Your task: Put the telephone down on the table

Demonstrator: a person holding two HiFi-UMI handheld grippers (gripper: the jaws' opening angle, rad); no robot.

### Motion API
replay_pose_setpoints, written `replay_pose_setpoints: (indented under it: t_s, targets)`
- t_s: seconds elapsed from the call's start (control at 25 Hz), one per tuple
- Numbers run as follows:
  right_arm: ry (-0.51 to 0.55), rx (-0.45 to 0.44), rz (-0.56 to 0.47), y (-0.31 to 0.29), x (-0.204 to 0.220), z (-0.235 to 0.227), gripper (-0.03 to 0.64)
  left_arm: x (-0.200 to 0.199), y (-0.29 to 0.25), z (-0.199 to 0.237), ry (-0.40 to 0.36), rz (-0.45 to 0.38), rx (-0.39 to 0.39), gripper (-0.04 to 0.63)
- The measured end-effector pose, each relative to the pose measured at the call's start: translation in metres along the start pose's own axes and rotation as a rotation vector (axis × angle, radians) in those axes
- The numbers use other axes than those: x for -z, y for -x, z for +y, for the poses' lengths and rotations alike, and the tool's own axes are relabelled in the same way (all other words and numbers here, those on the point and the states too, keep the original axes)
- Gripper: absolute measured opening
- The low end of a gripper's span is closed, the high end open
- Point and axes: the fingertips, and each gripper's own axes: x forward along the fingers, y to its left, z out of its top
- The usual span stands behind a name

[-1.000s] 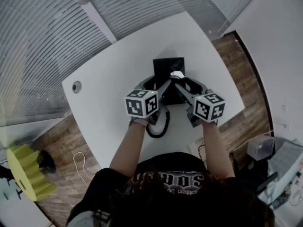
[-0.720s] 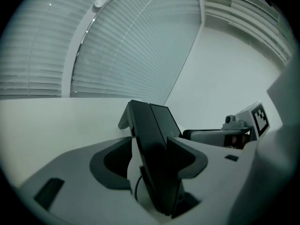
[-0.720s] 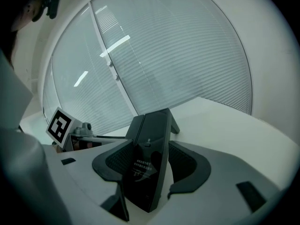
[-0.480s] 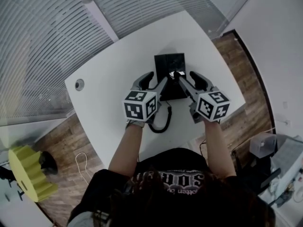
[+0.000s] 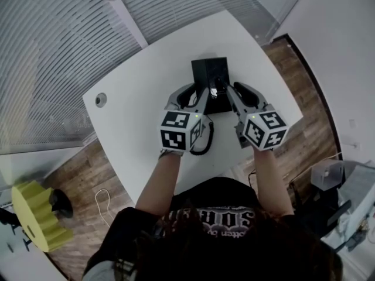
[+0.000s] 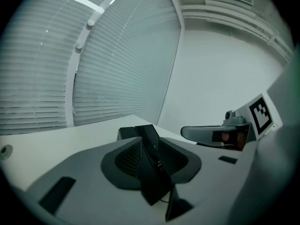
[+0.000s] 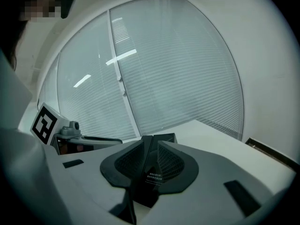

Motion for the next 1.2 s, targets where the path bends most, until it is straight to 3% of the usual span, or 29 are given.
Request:
replay_pose_setpoints:
  t_s: [0.36, 0.6, 0.96, 1.2]
  targets:
    - [0.044, 0.052, -0.079, 0.022, -0.017, 0.017, 0.054, -0.008, 0.024, -0.011, -0.108, -0.026, -0.041, 0.005]
    - [0.085, 0.084, -0.12, 0.032, -0.026, 0.029, 0.046, -0.019, 0.039, -0.015, -0.146, -0.068, -0.065, 0.003]
    - [0.138, 0.135, -0.183, 0.054, -0.039, 0.045, 0.035, -0.041, 0.072, -0.024, -0.221, -0.205, -0.128, 0.003]
    - [0.183, 0.148, -0.232, 0.063, -0.047, 0.055, 0.032, -0.043, 0.08, -0.027, -0.239, -0.221, -0.133, 0.003]
